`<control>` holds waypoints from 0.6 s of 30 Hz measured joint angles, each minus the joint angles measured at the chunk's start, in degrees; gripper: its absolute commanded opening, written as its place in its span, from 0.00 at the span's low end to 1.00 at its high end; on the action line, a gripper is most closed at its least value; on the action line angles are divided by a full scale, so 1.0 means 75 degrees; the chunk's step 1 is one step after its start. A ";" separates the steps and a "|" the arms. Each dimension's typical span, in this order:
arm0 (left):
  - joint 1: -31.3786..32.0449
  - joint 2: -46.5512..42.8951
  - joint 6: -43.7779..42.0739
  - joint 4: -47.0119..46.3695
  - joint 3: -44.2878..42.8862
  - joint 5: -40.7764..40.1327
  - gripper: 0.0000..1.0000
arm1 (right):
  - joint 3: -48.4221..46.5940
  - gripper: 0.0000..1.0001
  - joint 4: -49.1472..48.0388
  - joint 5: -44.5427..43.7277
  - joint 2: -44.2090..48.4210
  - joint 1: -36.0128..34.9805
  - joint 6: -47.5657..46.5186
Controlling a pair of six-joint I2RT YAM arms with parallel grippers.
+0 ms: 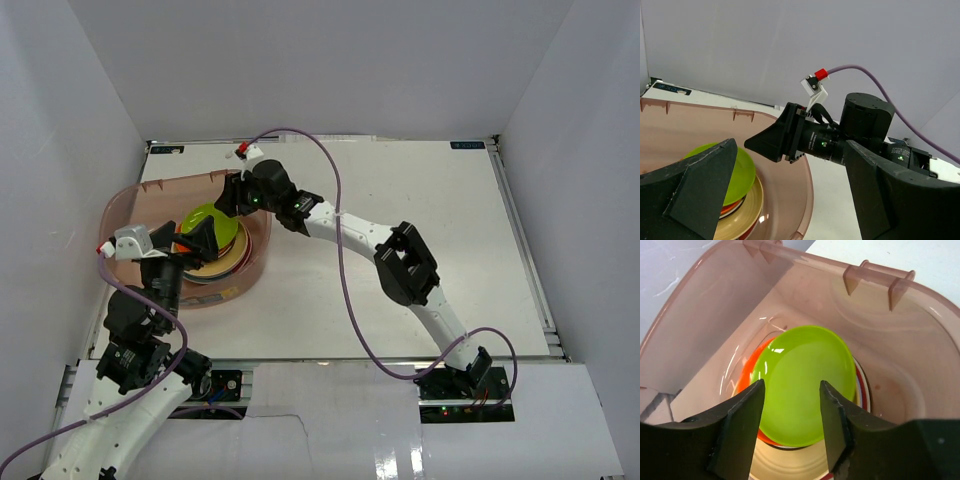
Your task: Place the plates into the plastic bin on the countertop
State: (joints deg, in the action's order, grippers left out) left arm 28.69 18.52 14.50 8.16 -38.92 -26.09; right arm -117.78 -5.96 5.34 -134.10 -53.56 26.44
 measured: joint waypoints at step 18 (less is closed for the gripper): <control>-0.0012 0.0490 0.0149 0.0003 -0.0012 0.0414 0.98 | 0.4811 0.90 -0.0635 -0.0571 0.4701 0.0443 -0.0796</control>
State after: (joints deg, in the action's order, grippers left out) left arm 28.60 22.20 15.62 8.19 -39.00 -22.98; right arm -81.69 -10.72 1.06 -98.85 -50.24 20.47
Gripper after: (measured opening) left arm 0.979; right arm 0.817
